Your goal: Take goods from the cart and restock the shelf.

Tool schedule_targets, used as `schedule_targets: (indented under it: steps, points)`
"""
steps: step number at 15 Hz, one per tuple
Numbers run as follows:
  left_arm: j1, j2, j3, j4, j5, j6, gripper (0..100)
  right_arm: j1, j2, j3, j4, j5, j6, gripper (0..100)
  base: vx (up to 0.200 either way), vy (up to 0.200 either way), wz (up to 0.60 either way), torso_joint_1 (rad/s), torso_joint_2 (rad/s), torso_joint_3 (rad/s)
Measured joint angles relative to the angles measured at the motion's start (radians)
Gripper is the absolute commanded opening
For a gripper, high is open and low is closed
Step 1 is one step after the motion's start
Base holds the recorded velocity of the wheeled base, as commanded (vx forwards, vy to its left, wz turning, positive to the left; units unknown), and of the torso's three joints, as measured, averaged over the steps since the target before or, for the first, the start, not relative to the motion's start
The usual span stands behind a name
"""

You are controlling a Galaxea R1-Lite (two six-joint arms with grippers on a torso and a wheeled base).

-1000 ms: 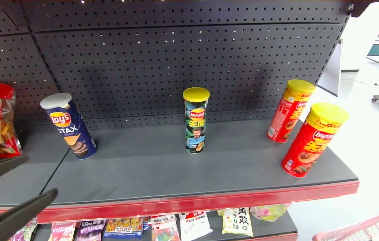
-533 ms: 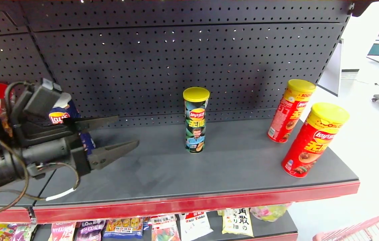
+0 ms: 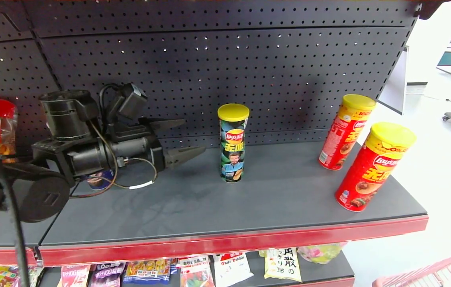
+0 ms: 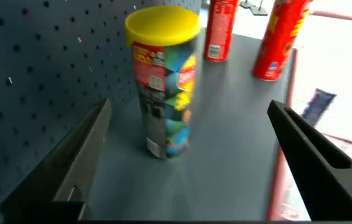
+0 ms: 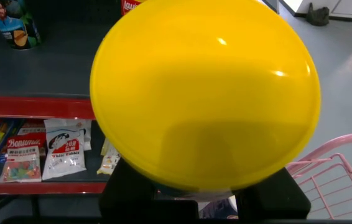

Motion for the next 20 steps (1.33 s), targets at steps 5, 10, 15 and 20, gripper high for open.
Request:
schedule_targets:
  steps: [5, 10, 15, 20]
  points:
    - [-0.018, 0.1, -0.043, -0.023, -0.004, 0.006, 100, -0.003, 0.005, -0.001, 0.0, -0.002, -0.001, 0, 0.0, 0.0, 0.0, 0.0, 0.0, 0.0]
    - [-0.053, 0.179, -0.158, -0.018, 0.008, 0.001, 100, -0.005, 0.006, -0.001, 0.0, -0.004, -0.001, 0, 0.0, 0.0, 0.0, 0.0, 0.0, 0.0]
    - [-0.066, 0.254, -0.236, -0.018, 0.038, -0.002, 100, -0.006, 0.008, -0.001, 0.0, -0.004, -0.001, 0, 0.0, 0.0, 0.0, 0.0, 0.0, 0.0]
    - [-0.082, 0.32, -0.34, -0.016, 0.036, -0.029, 100, -0.006, 0.014, -0.001, 0.0, -0.004, -0.001, 0, 0.0, 0.0, 0.0, 0.0, 0.0, 0.0]
